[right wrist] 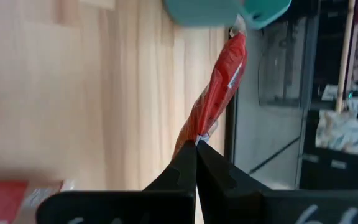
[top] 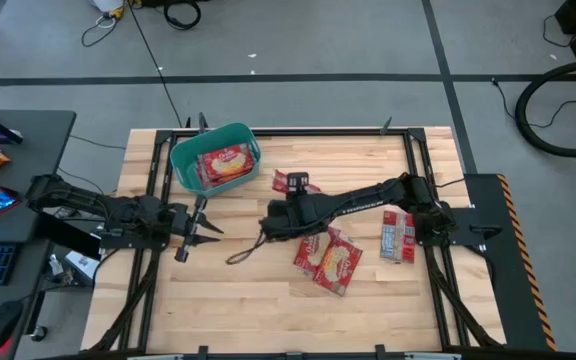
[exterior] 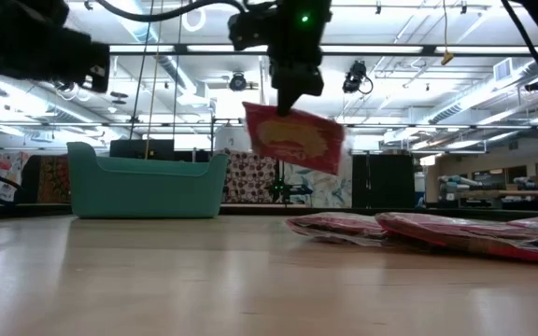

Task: Sort popcorn bags into baskets
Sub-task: Put the red popcorn bag into the green bin

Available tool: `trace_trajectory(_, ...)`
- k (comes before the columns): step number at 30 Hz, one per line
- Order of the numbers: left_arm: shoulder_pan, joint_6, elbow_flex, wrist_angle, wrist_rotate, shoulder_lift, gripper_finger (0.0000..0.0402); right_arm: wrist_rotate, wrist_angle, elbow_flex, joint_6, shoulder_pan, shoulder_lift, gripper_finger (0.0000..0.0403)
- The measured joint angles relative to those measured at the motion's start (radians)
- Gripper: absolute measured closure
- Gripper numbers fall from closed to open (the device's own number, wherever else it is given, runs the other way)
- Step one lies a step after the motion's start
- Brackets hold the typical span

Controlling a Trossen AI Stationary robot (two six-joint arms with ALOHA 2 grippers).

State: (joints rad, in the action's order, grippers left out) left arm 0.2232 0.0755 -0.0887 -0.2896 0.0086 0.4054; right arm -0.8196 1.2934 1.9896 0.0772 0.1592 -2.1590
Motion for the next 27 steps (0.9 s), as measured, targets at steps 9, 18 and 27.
trace_trajectory(9, 0.0, -0.118, 0.0, 0.087, 0.003, 0.0, 0.0304, 0.001, -0.252, 0.001, -0.321, -0.065, 0.0, 0.0398)
trace_trajectory(18, 0.064, -0.013, -0.032, 0.166, 0.054, -0.067, 0.0304, 0.0, -0.542, 0.001, -0.674, -0.1, 0.0, 0.0397)
trace_trajectory(27, 0.096, -0.038, -0.032, 0.23, 0.03, -0.125, 0.0304, 0.176, -0.83, 0.001, -0.865, -0.161, 0.0, 0.0397)
